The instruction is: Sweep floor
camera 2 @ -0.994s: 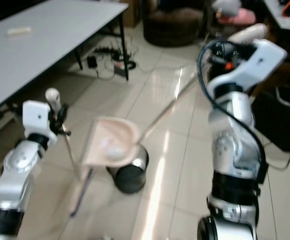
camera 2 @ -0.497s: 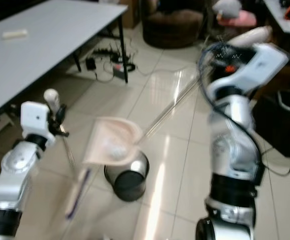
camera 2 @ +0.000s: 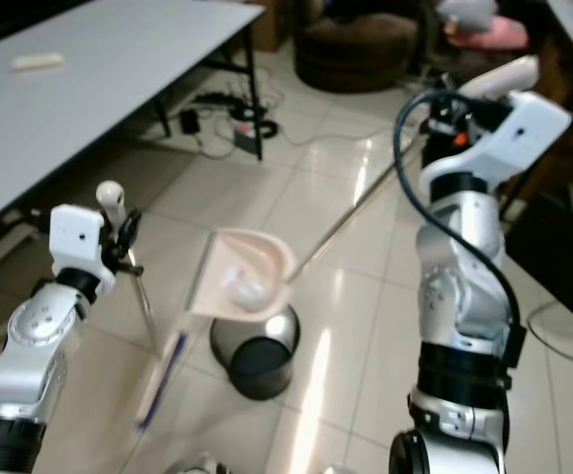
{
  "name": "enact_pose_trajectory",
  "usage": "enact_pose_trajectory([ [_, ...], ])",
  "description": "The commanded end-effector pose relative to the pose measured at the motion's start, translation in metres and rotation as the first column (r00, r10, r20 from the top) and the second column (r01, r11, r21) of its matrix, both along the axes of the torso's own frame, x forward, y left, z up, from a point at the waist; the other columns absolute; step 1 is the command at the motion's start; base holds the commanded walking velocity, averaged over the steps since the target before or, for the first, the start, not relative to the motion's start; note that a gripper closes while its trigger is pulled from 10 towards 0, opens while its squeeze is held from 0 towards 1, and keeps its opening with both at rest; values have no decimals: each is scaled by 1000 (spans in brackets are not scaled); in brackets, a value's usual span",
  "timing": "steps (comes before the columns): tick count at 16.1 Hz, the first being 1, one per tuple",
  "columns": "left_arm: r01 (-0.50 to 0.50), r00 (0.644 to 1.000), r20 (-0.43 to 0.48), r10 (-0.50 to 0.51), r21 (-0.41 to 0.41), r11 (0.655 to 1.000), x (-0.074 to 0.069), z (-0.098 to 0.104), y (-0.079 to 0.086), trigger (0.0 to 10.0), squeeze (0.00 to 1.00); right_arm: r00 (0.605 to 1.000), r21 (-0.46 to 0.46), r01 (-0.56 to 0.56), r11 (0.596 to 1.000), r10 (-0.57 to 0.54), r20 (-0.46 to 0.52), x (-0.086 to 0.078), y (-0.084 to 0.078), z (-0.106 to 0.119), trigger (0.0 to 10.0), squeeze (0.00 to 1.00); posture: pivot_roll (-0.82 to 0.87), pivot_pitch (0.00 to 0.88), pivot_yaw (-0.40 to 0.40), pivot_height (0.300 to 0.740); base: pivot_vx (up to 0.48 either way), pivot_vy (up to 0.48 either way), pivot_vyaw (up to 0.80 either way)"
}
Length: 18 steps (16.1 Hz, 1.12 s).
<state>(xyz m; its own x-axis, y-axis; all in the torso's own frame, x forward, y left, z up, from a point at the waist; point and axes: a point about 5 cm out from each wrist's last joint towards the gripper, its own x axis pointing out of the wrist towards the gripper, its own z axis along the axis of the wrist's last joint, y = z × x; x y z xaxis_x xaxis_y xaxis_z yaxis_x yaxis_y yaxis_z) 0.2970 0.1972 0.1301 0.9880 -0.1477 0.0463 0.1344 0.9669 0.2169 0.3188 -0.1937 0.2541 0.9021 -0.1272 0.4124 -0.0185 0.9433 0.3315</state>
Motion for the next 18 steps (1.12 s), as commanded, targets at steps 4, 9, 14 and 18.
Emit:
enact_pose_trajectory([
  [4,-18,1000,15,17,37,999,-3,6,8,10000,0,998,-22,-10,1000,11,62,12,1,9,10000,0,69,41,62,740,0,0,0],
  [9,-31,999,9,31,44,999,-6,6,13,10000,0,998,-164,-13,986,24,66,29,7,5,10000,0,77,57,63,740,0,0,0],
  [14,-25,1000,-1,25,54,998,-9,5,13,10000,0,993,-277,-67,958,90,70,42,22,0,10000,0,80,75,65,740,0,0,0],
  [18,-31,1000,1,31,52,998,-12,5,13,10000,0,965,-450,-125,884,214,154,32,53,4,10000,0,83,88,61,740,0,0,0],
])
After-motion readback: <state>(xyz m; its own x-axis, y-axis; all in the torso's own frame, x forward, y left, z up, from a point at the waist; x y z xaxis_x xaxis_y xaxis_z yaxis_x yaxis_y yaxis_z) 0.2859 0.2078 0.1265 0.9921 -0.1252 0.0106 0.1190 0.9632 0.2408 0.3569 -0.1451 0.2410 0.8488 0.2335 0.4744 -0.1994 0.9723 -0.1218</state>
